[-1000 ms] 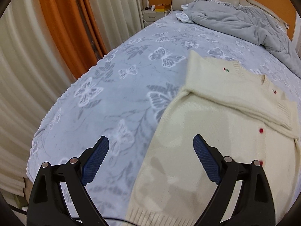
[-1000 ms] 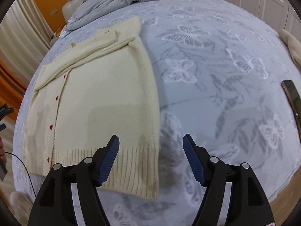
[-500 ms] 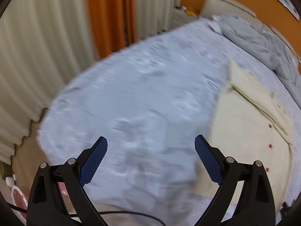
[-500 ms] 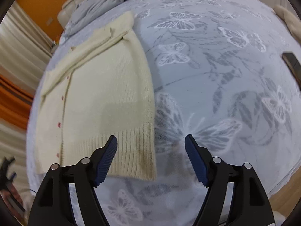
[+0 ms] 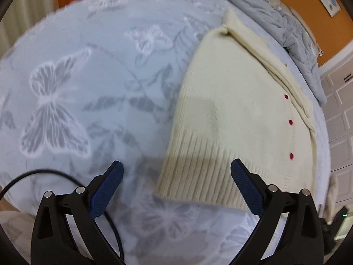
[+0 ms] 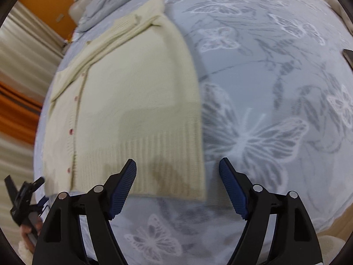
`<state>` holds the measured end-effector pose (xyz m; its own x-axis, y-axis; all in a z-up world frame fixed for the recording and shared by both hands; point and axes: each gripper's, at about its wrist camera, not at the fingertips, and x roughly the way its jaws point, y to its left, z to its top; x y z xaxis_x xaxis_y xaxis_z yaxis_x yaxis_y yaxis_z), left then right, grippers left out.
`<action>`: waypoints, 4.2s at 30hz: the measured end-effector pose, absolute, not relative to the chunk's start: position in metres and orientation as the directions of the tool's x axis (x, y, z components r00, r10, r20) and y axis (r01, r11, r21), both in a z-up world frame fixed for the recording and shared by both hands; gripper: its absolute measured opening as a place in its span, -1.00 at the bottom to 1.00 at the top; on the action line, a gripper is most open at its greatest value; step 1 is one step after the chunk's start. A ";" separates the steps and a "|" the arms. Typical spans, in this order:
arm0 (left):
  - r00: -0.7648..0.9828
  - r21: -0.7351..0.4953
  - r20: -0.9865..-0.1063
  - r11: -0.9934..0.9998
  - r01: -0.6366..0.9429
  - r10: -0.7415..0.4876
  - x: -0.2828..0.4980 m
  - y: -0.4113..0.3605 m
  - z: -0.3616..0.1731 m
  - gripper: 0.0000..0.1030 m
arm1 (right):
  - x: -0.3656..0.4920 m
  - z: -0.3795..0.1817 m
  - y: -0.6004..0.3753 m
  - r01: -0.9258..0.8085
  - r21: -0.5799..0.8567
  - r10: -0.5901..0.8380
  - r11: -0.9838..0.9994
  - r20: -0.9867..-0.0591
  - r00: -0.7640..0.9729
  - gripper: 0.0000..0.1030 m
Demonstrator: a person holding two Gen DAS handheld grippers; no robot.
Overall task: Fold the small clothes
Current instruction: 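Move both tools to the ribbed hem of the folded cardigan, then grasp the hem with the right tool while the left tool grasps the hem, then fold the hem up toward the collar with both tools and release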
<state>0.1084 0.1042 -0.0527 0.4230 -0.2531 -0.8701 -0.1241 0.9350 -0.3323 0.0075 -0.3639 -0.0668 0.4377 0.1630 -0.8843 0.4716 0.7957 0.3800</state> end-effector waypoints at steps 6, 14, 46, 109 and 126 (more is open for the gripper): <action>0.411 -0.272 -0.886 0.959 -0.082 -0.216 0.112 0.100 -0.053 -0.07 | 0.015 -0.076 -0.359 0.441 0.411 0.203 0.798 -0.872 0.446 -0.80; 0.424 -0.310 -0.872 0.947 -0.089 -0.246 0.104 0.101 -0.023 -0.81 | 0.013 -0.055 -0.352 0.388 0.412 0.174 0.824 -0.837 0.519 -0.83; 0.406 -0.249 -0.901 0.948 -0.198 -0.151 0.100 0.119 -0.017 0.75 | -0.003 -0.049 -0.362 0.501 0.351 0.085 0.791 -0.874 0.478 0.39; 0.461 -0.226 -0.844 0.961 0.161 -0.275 0.173 0.046 0.035 0.75 | 0.005 0.002 -0.402 0.466 0.318 0.000 0.826 -0.826 0.564 0.29; 0.432 -0.393 -0.830 0.920 -0.004 -0.353 0.220 0.090 0.033 -0.86 | 0.071 0.045 -0.417 0.353 0.395 0.053 0.848 -0.726 0.685 -0.85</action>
